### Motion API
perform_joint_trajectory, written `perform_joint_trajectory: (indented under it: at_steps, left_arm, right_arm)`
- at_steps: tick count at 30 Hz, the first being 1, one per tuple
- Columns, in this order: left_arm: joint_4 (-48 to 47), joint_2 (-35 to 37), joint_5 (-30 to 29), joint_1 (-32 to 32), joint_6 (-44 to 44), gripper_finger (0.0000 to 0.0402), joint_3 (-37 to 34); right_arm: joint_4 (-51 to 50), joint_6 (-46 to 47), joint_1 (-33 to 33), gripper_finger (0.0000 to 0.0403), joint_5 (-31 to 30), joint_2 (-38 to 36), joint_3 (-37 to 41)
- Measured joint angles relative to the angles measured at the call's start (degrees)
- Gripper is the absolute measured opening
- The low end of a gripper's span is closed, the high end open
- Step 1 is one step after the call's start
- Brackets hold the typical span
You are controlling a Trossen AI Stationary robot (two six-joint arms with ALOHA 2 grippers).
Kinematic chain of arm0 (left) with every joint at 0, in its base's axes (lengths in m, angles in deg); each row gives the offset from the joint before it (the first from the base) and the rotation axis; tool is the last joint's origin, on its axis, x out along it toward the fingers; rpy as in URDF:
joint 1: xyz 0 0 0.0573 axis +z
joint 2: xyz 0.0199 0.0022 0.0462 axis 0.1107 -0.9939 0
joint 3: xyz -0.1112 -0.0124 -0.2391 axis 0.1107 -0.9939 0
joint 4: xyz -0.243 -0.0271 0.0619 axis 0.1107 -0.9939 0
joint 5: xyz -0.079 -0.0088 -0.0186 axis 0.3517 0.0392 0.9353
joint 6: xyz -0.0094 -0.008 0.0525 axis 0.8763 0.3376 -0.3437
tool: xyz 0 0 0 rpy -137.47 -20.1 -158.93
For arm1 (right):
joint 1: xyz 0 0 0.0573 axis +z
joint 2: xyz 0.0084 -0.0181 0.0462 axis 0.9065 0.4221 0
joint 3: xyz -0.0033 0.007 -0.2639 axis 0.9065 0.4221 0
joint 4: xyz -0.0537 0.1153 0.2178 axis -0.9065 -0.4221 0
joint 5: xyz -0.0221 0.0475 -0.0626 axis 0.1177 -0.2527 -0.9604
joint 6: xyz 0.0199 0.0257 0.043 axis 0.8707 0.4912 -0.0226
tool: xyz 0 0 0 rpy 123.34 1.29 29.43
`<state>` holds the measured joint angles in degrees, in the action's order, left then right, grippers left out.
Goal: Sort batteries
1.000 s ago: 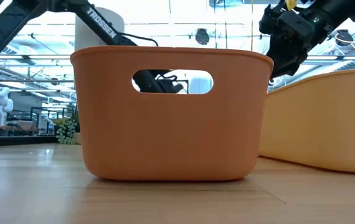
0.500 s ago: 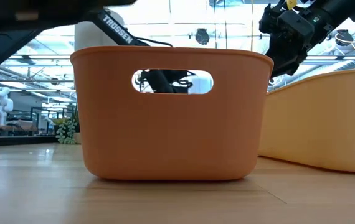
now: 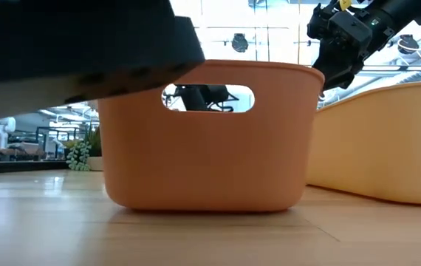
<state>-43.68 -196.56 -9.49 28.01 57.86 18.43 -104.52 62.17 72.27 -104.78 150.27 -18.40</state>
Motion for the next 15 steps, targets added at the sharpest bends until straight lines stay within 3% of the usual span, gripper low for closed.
perform_joint_trajectory:
  at_steps: [8,15]
  left_arm:
    - [-4.7,-2.8,6.1,1.7,1.1,0.0105,3.6]
    - [-6.2,-3.1,6.6,1.7,-0.4,0.0105,4.0]
  right_arm:
    - [-0.1,0.1,0.0,0.0150,0.2,0.0,0.0]
    - [-0.1,0.2,0.0,0.0150,0.3,0.0,0.0]
